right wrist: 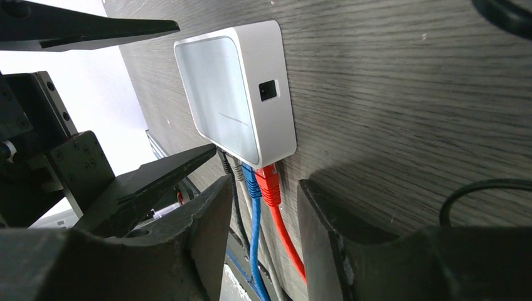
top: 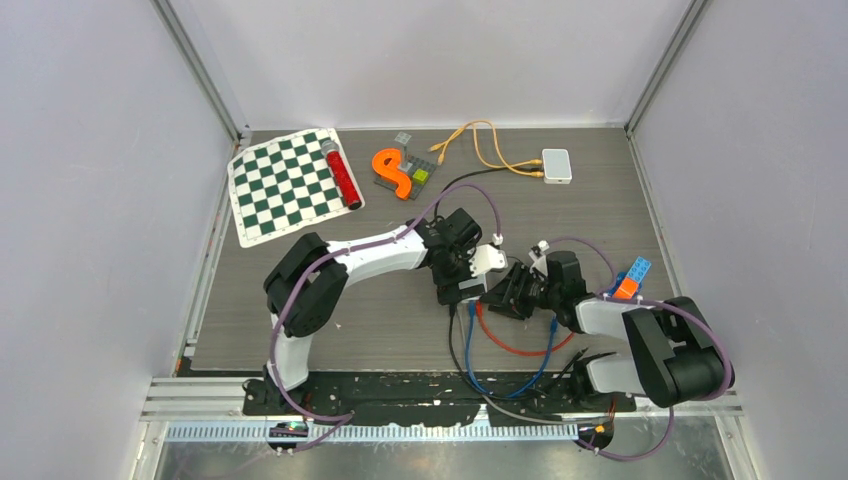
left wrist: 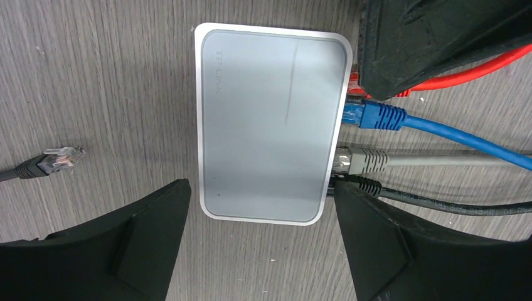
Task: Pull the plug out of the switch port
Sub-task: Pull the connector from the switch port.
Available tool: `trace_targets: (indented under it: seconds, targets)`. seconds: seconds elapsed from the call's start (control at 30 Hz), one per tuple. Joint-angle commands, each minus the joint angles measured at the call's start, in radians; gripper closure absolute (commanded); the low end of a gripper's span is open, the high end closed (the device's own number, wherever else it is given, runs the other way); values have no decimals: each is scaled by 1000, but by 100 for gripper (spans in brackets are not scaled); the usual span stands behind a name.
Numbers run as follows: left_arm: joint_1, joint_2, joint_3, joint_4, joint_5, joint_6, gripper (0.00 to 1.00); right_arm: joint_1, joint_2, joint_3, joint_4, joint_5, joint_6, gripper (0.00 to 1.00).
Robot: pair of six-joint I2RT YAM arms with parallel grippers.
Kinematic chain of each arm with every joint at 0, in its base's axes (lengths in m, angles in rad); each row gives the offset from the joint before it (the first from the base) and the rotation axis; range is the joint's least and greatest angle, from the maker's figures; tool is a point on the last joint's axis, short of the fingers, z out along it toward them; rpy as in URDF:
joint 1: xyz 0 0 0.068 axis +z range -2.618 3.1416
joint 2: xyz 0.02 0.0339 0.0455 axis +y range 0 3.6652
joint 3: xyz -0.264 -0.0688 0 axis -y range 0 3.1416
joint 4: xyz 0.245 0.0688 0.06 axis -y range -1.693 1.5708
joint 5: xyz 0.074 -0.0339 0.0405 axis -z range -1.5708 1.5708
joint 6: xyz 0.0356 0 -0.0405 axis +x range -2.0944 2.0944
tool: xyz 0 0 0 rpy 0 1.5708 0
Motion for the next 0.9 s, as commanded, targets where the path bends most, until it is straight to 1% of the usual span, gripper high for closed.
trace_targets:
  seconds: [0.0, 0.1, 0.3, 0.43, 0.63, 0.77, 0.87]
  targets:
    - [-5, 13, 25, -3, 2, 10, 14, 16, 30, 4, 14, 25, -7, 52]
    - [-5, 15, 23, -3, 8, 7, 18, 25, 38, 5, 22, 25, -8, 55]
    - [-5, 16, 29, -12, 22, 2, 23, 39, 56, 14, 26, 44, -17, 56]
    - [-5, 16, 33, -20, 30, 1, 23, 41, 69, 13, 30, 76, -8, 57]
    - [-7, 26, 50, -32, 36, -8, 21, 41, 68, -4, 67, 106, 38, 57]
    - [-10, 29, 53, -29, 32, -11, 19, 42, 57, -10, 63, 115, 42, 57]
    - [-11, 40, 64, -35, 31, -13, 24, 42, 56, -11, 60, 116, 42, 57]
